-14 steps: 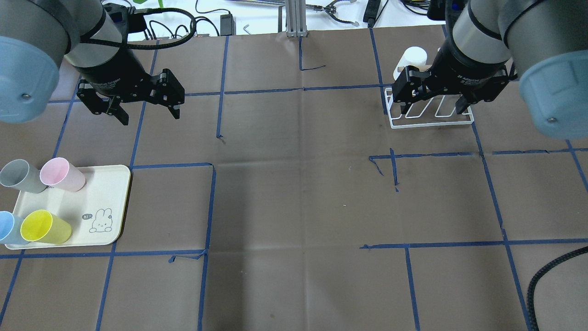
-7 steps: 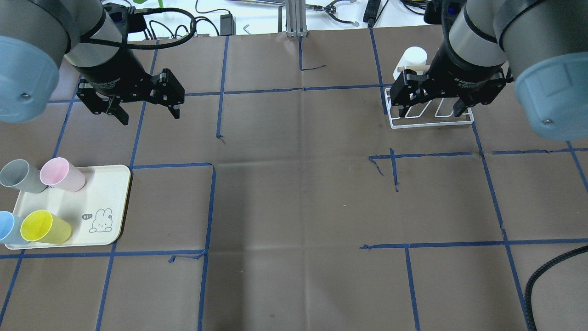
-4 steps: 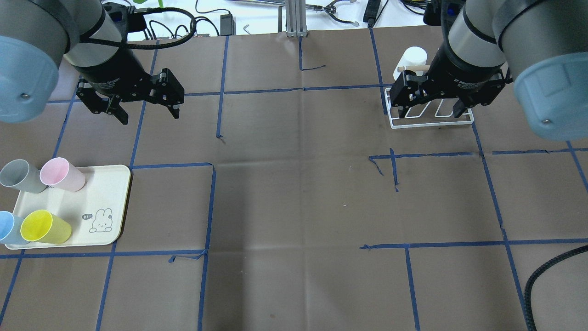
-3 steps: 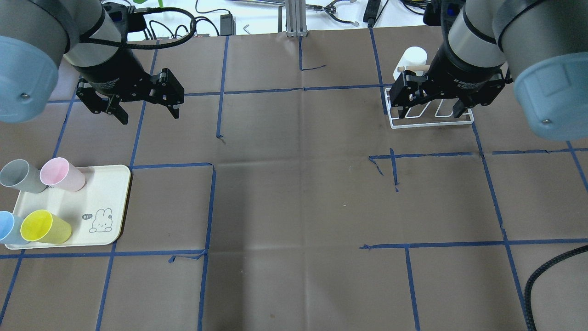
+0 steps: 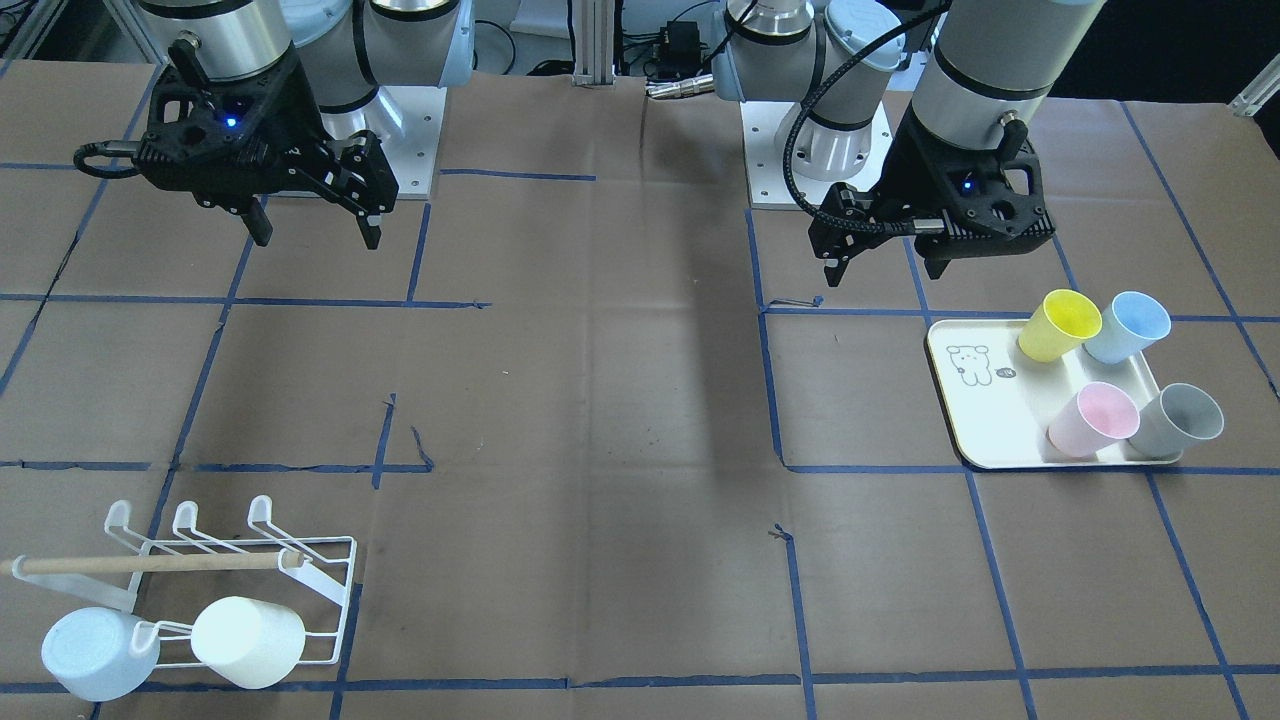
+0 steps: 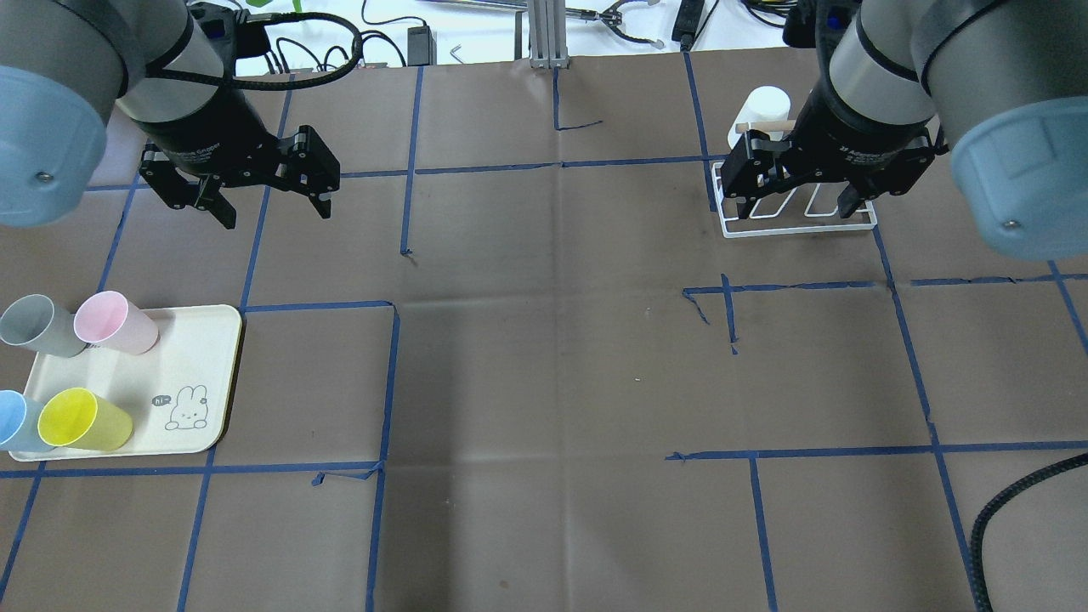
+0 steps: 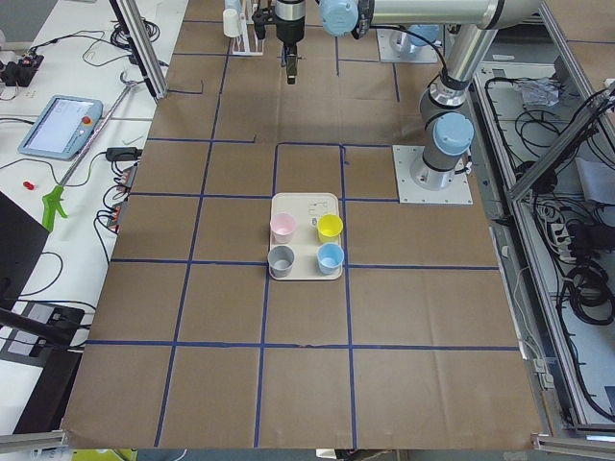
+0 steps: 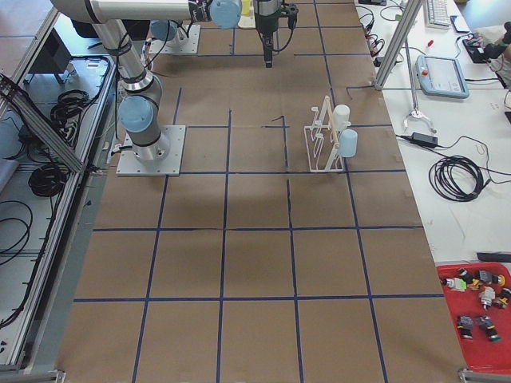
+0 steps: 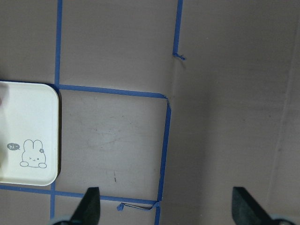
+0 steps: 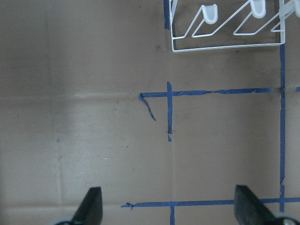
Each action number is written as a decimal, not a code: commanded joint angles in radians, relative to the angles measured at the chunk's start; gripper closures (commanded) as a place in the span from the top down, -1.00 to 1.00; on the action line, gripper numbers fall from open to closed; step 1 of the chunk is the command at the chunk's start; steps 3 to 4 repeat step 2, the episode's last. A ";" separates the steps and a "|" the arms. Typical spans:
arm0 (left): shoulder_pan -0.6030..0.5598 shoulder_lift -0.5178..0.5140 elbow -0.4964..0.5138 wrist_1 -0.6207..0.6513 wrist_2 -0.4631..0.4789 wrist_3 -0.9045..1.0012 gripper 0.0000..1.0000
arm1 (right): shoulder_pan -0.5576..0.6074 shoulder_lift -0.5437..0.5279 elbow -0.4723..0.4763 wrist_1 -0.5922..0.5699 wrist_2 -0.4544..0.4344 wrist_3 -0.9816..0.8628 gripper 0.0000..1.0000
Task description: Transfer IKEA cup to right arm and place on rack
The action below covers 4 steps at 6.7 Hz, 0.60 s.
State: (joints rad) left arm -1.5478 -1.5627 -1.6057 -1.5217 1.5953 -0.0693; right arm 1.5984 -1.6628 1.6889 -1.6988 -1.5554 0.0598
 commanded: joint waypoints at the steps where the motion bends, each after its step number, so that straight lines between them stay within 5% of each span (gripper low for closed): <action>1: 0.000 -0.002 0.001 0.000 0.000 -0.001 0.99 | 0.000 0.000 0.000 0.001 0.000 0.000 1.00; 4: 0.000 -0.002 0.001 0.000 0.000 -0.001 0.99 | 0.000 0.002 0.000 0.001 0.000 0.000 1.00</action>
